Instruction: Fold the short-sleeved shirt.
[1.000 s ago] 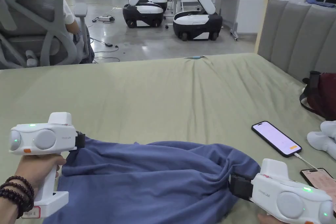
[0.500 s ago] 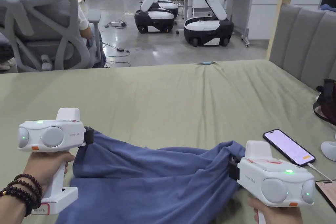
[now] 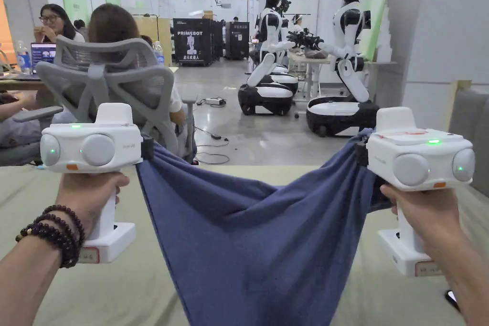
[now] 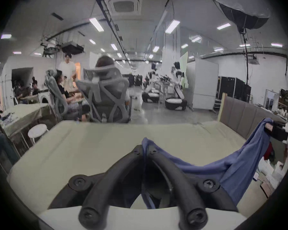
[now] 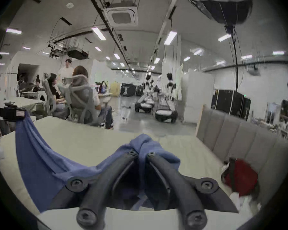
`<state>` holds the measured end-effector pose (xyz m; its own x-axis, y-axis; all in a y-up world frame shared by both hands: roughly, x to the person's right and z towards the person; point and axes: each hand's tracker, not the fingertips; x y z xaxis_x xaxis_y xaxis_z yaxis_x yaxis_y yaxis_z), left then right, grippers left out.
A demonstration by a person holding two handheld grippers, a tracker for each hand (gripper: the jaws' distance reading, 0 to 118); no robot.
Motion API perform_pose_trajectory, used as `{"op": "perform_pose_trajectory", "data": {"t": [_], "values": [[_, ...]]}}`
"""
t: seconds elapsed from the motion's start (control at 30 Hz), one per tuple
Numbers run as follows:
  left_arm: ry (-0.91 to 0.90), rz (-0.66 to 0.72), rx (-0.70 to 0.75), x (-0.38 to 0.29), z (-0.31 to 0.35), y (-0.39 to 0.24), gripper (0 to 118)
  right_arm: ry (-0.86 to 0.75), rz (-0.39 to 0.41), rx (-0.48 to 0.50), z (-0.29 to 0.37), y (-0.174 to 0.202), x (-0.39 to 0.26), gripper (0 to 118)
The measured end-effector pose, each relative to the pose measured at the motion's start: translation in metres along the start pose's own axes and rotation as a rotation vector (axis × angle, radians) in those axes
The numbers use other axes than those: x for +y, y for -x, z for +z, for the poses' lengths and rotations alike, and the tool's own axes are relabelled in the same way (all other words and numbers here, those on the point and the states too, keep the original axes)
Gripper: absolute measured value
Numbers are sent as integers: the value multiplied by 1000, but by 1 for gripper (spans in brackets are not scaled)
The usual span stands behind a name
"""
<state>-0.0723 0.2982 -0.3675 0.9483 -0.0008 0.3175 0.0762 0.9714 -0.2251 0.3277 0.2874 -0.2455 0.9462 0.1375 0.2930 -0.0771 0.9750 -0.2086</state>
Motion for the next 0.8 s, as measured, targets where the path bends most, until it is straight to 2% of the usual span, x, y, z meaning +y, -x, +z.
{"op": "perform_pose_trajectory", "data": {"t": [0.07,0.2,0.27,0.3,0.37,0.43,0.57,0.8], "values": [[-27,-44,31,23,-4,5,1,-17,4,-9,-13,-9,25,4],[-104,-43,51,68,-5,8,1,-46,12,-44,-30,-18,75,4],[-138,-53,58,83,-6,5,1,-63,-18,11,-40,-24,90,4],[-156,-63,66,88,-8,5,1,-41,-62,39,-46,-28,95,4],[-154,-52,84,95,-16,6,1,-3,-64,13,-53,-29,101,4],[-151,-33,102,94,-22,8,1,9,-43,-22,-58,-27,95,4],[-129,-25,93,70,-26,8,1,41,-32,-12,-61,-24,64,4],[10,22,43,-29,-60,6,1,192,-46,32,-76,-5,-38,4]]}}
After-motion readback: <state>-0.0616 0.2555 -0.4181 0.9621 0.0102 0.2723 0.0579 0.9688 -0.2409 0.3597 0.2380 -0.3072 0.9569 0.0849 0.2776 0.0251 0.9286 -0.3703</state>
